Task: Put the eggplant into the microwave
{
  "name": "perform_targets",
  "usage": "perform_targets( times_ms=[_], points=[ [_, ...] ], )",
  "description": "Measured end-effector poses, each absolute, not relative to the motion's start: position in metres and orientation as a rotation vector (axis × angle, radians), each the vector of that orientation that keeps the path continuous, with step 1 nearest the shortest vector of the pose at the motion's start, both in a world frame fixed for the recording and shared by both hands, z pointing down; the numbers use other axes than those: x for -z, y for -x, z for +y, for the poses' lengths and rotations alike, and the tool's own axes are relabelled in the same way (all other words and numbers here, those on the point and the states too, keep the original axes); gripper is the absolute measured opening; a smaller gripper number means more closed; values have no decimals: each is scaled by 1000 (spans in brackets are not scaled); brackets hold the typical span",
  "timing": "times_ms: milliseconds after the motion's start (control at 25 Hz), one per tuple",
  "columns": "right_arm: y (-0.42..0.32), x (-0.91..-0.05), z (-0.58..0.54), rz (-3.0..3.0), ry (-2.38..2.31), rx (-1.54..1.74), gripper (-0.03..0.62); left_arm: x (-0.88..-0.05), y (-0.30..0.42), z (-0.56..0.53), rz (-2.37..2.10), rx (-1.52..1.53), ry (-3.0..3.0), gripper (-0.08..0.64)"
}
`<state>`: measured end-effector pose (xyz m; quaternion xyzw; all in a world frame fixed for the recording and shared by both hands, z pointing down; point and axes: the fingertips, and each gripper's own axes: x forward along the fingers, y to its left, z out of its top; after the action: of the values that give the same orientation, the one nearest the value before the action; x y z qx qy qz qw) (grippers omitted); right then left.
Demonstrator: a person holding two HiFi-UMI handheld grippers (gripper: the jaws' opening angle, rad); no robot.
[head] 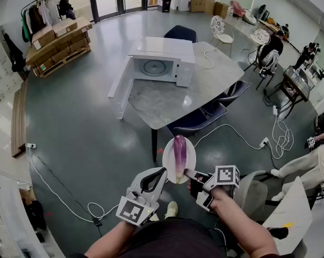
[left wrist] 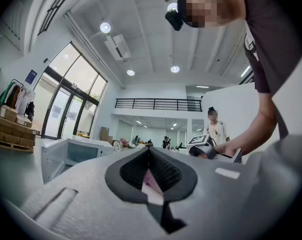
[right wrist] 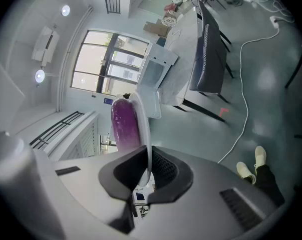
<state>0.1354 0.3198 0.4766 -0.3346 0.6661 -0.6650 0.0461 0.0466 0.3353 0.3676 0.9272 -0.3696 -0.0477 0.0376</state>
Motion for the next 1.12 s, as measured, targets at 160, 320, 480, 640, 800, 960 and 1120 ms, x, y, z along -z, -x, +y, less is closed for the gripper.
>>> perform_targets(
  times_ms=[160, 320, 480, 640, 800, 960, 1120],
  points=[
    [-124, -481, 317, 2016, 1033, 2043, 18, -366, -36, 331, -1130, 162, -2825, 8],
    [-111, -482, 314, 2011, 1030, 2042, 18, -366, -23, 327, -1141, 150, -2838, 8],
    [-98, -480, 310, 2009, 1017, 2041, 18, -365, -11, 324, -1143, 157, -2830, 8],
    [-88, -482, 303, 1978, 1010, 2029, 18, -367, 1, 321, -1152, 149, -2833, 8],
    [-85, -485, 294, 1979, 1030, 2022, 18, -369, 10, 319, -1147, 160, -2837, 8],
    [-81, -489, 288, 1958, 1025, 2037, 18, -368, 16, 314, -1158, 138, -2846, 8],
    [-78, -493, 273, 1952, 1022, 2032, 18, -373, 17, 304, -1140, 141, -2848, 8]
  ],
)
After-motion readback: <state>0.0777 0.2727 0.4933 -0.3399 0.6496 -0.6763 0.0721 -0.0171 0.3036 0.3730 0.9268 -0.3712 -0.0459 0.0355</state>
